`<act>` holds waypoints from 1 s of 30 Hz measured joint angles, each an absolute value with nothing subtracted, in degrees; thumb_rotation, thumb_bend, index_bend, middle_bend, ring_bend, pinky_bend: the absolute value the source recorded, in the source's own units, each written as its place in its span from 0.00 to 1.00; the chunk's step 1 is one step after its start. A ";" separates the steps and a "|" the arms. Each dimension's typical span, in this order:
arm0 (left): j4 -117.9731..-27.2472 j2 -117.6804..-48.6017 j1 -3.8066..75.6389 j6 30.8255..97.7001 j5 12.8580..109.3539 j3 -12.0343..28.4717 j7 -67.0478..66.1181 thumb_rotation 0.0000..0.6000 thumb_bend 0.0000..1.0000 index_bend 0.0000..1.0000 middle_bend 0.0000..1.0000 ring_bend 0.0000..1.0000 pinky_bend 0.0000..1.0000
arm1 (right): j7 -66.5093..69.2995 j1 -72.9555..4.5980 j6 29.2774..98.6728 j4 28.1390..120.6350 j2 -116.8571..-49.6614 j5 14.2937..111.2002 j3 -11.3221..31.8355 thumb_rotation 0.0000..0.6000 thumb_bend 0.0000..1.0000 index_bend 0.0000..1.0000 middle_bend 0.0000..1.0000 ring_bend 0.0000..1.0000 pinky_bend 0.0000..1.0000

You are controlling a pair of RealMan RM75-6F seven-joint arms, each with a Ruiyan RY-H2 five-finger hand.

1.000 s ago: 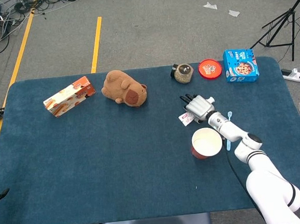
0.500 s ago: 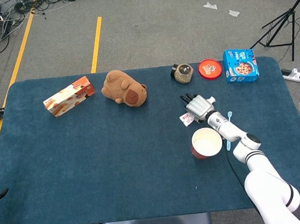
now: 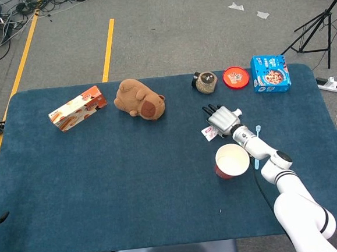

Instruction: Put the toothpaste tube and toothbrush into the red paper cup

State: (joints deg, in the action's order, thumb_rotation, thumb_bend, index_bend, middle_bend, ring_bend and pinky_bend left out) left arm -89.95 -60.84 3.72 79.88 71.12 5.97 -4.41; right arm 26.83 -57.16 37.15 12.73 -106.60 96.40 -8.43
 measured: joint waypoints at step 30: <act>-91.06 -60.63 3.54 80.68 72.41 5.56 -4.88 1.00 0.00 0.16 0.31 0.25 0.22 | 23.01 -55.12 43.38 17.58 -102.06 91.86 -3.16 1.00 0.23 0.66 0.11 0.00 0.23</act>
State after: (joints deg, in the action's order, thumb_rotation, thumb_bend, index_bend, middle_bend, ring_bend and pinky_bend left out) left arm -91.06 -60.63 3.54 80.68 72.41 5.56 -4.88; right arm 23.01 -55.12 43.38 17.58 -102.06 91.86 -3.16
